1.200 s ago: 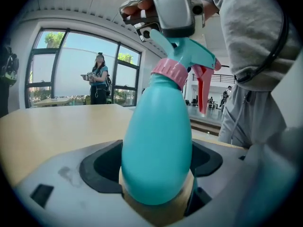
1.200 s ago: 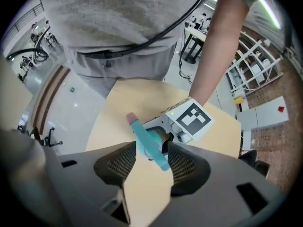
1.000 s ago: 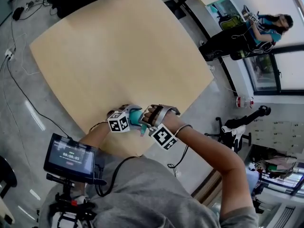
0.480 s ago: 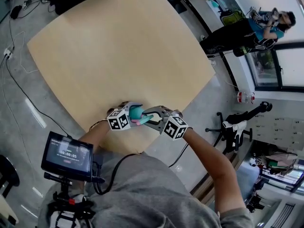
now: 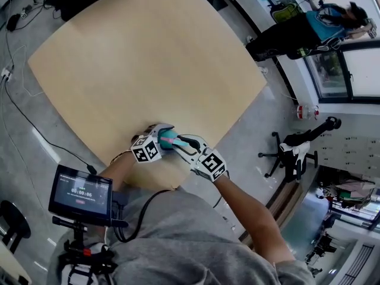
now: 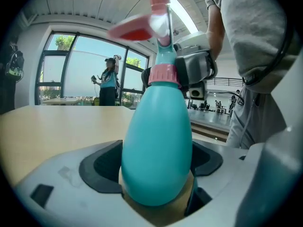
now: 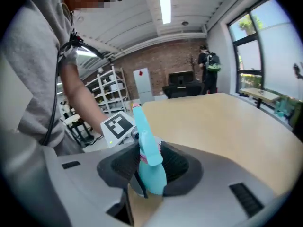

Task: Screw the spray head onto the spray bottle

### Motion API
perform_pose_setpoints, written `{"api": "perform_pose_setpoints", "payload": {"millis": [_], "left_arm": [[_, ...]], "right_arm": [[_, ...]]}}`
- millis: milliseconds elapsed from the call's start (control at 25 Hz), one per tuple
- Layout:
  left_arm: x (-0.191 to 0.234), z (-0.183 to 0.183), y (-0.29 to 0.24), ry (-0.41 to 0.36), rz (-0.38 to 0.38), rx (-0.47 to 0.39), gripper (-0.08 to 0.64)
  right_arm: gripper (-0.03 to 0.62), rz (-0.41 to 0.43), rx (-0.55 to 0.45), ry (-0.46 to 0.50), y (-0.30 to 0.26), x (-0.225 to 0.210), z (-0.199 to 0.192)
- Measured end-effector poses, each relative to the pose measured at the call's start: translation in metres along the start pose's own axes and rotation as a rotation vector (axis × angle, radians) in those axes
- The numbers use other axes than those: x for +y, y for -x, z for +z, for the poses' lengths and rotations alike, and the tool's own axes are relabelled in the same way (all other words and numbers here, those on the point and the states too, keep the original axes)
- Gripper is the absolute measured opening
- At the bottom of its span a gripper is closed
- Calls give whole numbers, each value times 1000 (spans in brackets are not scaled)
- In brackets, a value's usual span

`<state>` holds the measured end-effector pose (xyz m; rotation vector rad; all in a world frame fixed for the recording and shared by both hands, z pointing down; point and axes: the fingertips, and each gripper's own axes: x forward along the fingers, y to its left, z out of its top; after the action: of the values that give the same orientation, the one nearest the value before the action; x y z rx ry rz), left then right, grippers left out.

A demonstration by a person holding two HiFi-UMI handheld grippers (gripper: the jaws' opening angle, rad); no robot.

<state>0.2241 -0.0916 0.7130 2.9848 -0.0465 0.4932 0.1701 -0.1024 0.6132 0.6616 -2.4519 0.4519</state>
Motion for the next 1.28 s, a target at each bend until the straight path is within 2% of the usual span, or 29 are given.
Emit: {"api": "perform_pose_setpoints", "payload": {"millis": [160, 240, 320, 400, 480, 600, 720, 800, 880, 960, 1000, 1040, 1080, 1120, 1200, 1280], "left_arm": [[6, 0, -1, 42, 114, -15, 402], [13, 0, -2, 70, 195, -25, 402], [19, 0, -2, 96, 263, -32, 402], [21, 0, -2, 110, 297, -34, 402], [22, -1, -4, 112, 298, -35, 402], [23, 0, -5, 108, 281, -36, 402], [24, 0, -9, 106, 269, -32, 402], [25, 0, -11, 105, 264, -30, 402], [25, 1, -13, 104, 257, -29, 402], [27, 2, -15, 102, 250, -29, 401], [28, 2, -16, 102, 248, -29, 402], [29, 2, -16, 102, 246, -27, 402], [30, 3, -17, 103, 245, -26, 402], [31, 3, -18, 103, 244, -25, 401], [34, 4, -21, 101, 239, -24, 401], [38, 6, -24, 96, 234, -23, 401]], "right_arm": [[133, -238, -106, -183, 2, -8, -3], [133, -319, -138, -257, 2, -14, -4], [133, -363, -147, -292, 1, -18, -3], [133, -363, -111, -255, -2, -17, -2], [139, -323, -46, -167, -5, -12, 0], [200, -256, 20, -4, 7, -2, 8], [221, -179, 75, 238, 33, 7, 24], [221, -62, 152, 500, 50, 16, 34], [221, 95, 292, 865, 64, 22, 39], [219, 247, 458, 1292, 71, 18, 39], [220, 305, 508, 1489, 68, 14, 40], [219, 356, 523, 1635, 62, 12, 41], [219, 413, 519, 1718, 55, 14, 41], [219, 482, 528, 1760, 49, 17, 36], [220, 630, 640, 1855, 47, 8, 19], [221, 713, 749, 1940, 45, -10, 6]]}}
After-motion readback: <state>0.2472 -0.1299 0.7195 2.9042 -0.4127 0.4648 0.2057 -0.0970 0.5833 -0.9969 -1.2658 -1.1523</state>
